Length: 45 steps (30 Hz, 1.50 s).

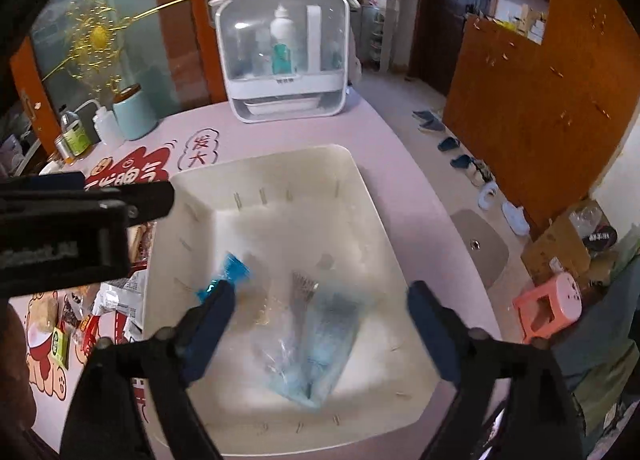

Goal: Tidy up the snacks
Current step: 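Carry both snacks into the white tray and open both grippers, then withdraw both grippers from the tray back over the snacks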

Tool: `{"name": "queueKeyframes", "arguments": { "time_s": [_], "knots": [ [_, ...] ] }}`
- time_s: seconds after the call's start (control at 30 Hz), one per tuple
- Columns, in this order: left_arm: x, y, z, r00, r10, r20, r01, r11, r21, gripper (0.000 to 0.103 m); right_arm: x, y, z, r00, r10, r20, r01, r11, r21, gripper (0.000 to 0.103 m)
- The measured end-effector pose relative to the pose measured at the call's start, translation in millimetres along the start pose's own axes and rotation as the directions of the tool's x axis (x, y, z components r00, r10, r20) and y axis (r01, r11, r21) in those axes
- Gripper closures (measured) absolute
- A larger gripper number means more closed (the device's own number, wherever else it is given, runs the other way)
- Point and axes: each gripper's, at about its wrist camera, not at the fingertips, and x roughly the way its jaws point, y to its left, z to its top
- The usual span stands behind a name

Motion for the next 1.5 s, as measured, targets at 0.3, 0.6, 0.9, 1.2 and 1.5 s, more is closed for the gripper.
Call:
{"name": "queueKeyframes", "arguments": {
  "time_s": [0.3,0.6,0.9,1.2,1.5],
  "knots": [
    [-14.3,30.8,-22.1,1.0,0.025,-0.016,-0.026,0.997,-0.076,0.005,-10.2,17.7,-1.7,0.999,0.04,0.007,-0.04,0.997,-0.062,0.012],
    [-57.0,65.2,-42.8,0.998,0.063,0.019,-0.061,0.991,-0.118,0.005,-21.3,35.3,-4.0,0.998,0.043,0.037,-0.039,0.994,-0.098,0.012],
    [-109.6,118.0,-66.8,0.987,0.135,0.083,-0.118,0.977,-0.179,0.005,-43.1,61.9,3.5,0.994,0.056,0.098,-0.043,0.991,-0.125,0.012],
    [-151.0,187.8,-91.8,0.971,0.186,0.151,-0.145,0.958,-0.248,0.005,-73.1,114.9,6.0,0.984,0.056,0.17,-0.028,0.986,-0.164,0.013],
    [-173.1,274.2,-129.5,0.957,0.223,0.184,-0.162,0.94,-0.3,0.005,-97.9,179.5,0.2,0.981,0.049,0.188,-0.015,0.984,-0.178,0.012]
  ]
}}
